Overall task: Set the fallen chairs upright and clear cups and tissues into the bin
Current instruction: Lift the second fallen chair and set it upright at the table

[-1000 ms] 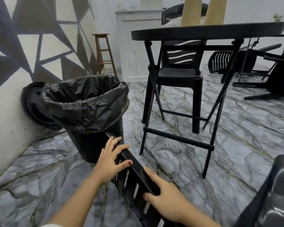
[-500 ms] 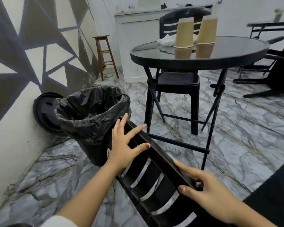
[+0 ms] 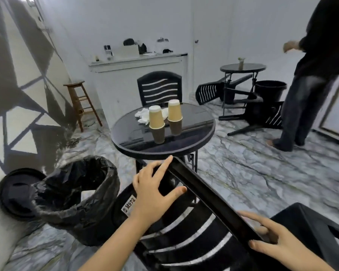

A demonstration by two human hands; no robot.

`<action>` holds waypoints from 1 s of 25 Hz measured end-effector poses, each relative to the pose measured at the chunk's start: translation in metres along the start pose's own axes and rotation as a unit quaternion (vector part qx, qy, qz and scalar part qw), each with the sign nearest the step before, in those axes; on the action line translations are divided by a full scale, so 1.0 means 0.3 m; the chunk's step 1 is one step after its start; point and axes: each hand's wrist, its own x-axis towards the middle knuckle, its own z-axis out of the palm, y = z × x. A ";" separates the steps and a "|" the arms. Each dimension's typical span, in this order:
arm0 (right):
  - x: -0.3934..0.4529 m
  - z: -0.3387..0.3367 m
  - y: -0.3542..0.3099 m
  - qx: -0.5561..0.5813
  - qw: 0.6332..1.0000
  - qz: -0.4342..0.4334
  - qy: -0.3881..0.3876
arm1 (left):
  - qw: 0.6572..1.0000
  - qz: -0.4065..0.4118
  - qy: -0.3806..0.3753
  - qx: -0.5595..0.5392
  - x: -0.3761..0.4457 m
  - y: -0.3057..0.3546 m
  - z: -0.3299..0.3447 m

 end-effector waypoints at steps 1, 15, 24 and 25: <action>-0.012 -0.021 -0.035 0.021 1.000 -0.002 0.000 | 1.000 0.003 0.004 -0.008 0.010 0.058 0.000; -0.245 -0.292 -0.375 0.029 0.987 -0.158 0.029 | 0.972 0.177 -0.150 -0.040 0.001 0.657 -0.048; -0.684 -0.504 -0.283 -0.003 0.981 -0.100 0.165 | 0.945 0.181 -0.271 -0.008 0.086 0.741 -0.049; -0.722 -0.531 -0.292 -0.014 0.977 -0.097 0.188 | 0.946 0.179 -0.267 -0.028 0.096 0.762 -0.020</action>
